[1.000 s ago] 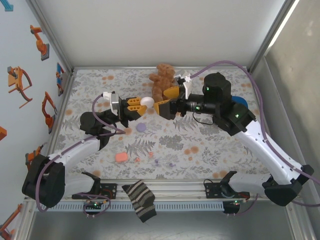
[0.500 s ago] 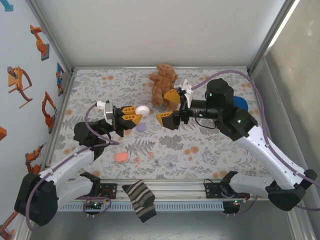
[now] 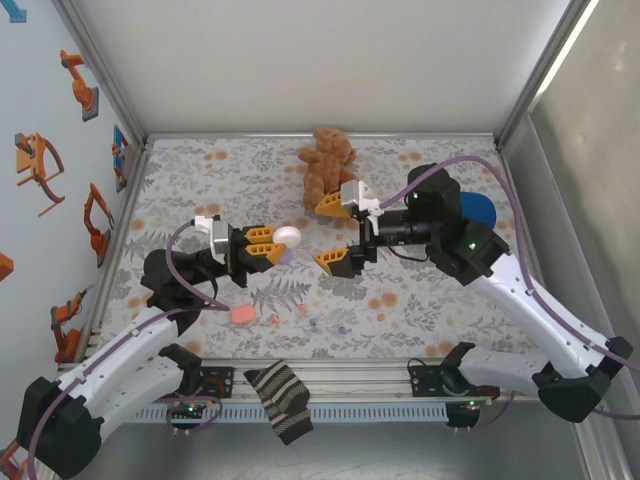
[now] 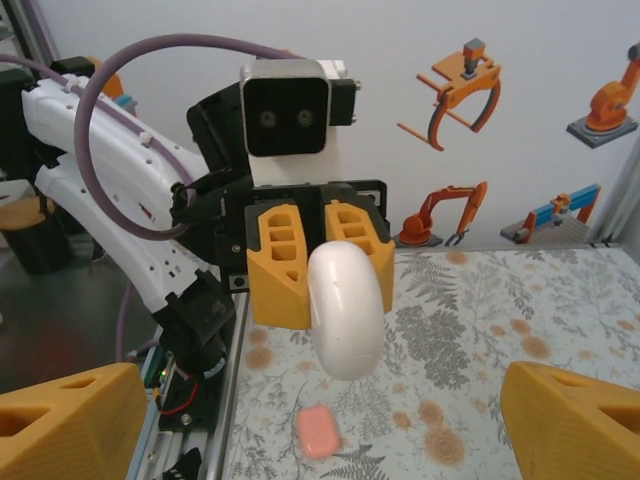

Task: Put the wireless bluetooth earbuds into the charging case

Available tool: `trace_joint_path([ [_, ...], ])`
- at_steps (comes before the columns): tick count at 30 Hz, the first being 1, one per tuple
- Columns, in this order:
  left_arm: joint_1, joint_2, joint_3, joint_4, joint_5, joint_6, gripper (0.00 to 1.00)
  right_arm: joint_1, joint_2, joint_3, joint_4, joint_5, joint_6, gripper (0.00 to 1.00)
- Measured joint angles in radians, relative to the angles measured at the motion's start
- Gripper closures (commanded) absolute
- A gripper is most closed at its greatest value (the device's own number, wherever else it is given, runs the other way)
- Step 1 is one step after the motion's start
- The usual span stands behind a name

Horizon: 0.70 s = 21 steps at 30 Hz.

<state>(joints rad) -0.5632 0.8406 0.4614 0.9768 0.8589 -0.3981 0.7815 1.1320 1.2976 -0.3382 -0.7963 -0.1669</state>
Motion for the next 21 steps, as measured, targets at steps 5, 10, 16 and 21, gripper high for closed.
trace_joint_path([
  [5,-0.005,0.011,0.000,-0.005,-0.003,0.010,0.93,0.056,0.065,0.050,-0.063,0.003,-0.076,0.10],
  [10,-0.007,0.018,0.000,-0.005,-0.003,0.011,0.93,0.061,0.098,0.078,-0.077,0.004,-0.103,0.13],
  [16,-0.007,0.019,0.000,-0.005,-0.003,0.012,0.93,0.061,0.113,0.094,-0.087,0.003,-0.124,0.22],
  [21,-0.008,0.019,0.000,-0.005,-0.003,0.012,0.93,0.063,0.138,0.112,-0.111,0.009,-0.129,0.33],
])
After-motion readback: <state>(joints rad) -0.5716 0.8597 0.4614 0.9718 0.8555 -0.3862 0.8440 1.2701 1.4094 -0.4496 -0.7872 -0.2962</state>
